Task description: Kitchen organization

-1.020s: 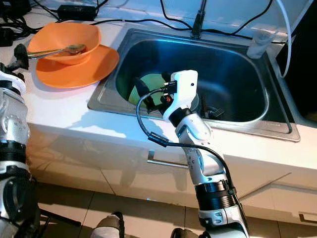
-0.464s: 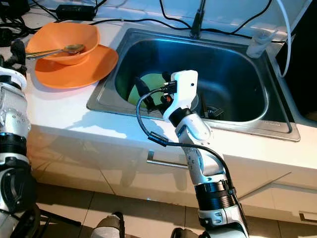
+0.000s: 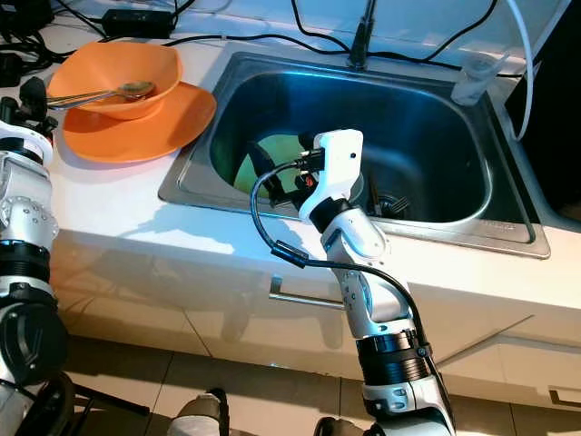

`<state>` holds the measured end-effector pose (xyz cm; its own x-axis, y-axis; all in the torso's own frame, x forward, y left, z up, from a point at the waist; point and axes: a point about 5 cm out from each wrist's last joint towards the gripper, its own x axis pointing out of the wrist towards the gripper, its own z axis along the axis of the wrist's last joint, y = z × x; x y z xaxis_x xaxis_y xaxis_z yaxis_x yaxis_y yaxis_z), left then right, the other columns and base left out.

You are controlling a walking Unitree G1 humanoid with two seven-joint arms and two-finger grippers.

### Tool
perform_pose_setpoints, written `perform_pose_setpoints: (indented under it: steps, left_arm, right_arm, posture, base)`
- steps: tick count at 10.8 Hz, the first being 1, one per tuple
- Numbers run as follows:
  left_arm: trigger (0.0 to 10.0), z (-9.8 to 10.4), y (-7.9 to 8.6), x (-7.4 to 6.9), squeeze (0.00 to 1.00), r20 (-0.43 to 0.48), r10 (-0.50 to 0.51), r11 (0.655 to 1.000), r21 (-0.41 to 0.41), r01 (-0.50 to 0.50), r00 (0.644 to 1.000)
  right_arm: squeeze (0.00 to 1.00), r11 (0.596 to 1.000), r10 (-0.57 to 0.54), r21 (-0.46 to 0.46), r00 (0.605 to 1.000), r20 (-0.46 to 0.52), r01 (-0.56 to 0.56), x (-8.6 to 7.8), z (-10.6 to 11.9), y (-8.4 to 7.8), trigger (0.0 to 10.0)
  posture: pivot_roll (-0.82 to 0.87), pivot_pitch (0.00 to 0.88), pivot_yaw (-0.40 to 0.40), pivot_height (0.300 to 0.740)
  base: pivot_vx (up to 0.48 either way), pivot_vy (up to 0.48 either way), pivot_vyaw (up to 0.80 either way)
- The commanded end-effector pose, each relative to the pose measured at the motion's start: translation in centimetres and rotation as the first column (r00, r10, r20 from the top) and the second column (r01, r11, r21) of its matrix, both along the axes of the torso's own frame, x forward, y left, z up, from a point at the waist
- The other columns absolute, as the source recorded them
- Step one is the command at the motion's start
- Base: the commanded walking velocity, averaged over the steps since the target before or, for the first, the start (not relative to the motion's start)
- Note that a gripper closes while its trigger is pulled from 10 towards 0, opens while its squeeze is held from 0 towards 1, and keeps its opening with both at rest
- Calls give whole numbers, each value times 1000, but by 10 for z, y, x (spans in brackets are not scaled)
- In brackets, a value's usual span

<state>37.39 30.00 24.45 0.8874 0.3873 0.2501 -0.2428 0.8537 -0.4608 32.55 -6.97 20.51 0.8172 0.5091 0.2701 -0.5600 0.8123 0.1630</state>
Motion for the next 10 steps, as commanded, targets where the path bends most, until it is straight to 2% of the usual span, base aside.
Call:
perform_pose_setpoints:
  steps: [1, 10]
  left_arm:
    - [0, 6, 2, 1, 0, 21, -5, 1000, -7, 6, 1000]
    - [0, 8, 3, 1, 0, 28, -6, 1000, -17, 7, 1000]
  right_arm:
    - [1000, 1000, -16, 13, 1000, -14, 17, 0, -4, -4, 10000]
    - [1000, 1000, -26, 16, 999, -20, 26, 1, -5, -5, 10000]
  posture:
    - [117, 149, -1, 740]
    - [119, 150, 4, 740]
  base:
    - [0, 0, 0]
    - [0, 0, 0]
